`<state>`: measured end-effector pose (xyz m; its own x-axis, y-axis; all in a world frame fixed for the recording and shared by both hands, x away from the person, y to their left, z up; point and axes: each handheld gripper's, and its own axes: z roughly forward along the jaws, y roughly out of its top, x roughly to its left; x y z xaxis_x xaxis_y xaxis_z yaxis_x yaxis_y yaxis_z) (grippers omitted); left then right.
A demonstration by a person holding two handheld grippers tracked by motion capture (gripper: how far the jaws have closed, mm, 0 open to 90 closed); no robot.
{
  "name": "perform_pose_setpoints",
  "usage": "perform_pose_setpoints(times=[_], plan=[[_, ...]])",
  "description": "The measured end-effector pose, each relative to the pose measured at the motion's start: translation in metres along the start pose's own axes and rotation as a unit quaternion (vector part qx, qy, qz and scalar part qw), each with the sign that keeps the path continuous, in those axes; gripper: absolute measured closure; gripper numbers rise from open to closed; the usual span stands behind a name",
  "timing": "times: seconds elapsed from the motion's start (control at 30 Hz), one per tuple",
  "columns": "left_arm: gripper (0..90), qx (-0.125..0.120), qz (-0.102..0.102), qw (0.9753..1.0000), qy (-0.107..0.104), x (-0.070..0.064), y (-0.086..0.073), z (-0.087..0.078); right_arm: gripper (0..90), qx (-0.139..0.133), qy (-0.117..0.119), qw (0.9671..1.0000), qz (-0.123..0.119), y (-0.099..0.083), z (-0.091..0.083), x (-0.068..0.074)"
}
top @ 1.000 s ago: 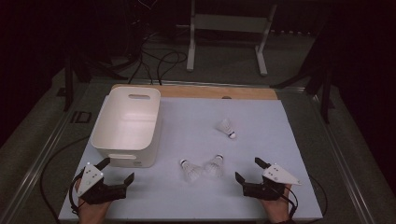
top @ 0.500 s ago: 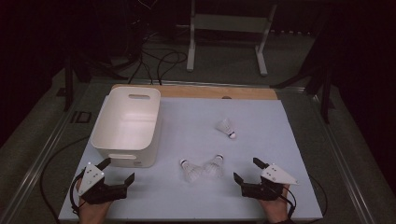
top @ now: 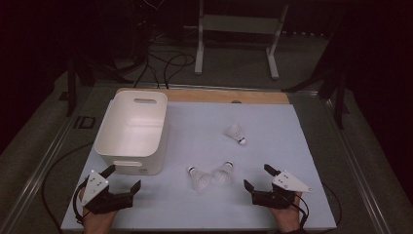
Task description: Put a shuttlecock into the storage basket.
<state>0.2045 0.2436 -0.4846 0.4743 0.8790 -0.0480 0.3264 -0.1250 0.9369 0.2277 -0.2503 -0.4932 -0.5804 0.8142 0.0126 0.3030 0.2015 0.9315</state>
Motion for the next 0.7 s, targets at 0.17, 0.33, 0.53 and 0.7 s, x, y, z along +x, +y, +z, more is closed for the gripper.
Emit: perform_pose_setpoints(times=[0.17, 0.33, 0.53, 0.7], plan=[[0.2, -0.006, 0.002, 0.9999, -0.008, -0.006, 0.005, -0.002, 8.1, 0.002, -0.002, 1.0, 0.001, -0.001, 0.001, -0.001], [0.2, -0.009, 0.012, 0.9998, -0.016, -0.012, 0.01, -0.003, 8.1, 0.003, -0.003, 1.0, 0.0, -0.001, 0.001, -0.001], [0.2, -0.009, 0.021, 0.9995, -0.023, -0.018, 0.016, -0.004, 8.1, 0.003, -0.004, 1.0, 0.003, -0.001, 0.001, -0.002], [0.2, -0.014, 0.014, 0.9992, -0.035, -0.022, 0.018, -0.003, 8.1, 0.003, -0.005, 1.0, 0.004, -0.001, 0.002, -0.001]])
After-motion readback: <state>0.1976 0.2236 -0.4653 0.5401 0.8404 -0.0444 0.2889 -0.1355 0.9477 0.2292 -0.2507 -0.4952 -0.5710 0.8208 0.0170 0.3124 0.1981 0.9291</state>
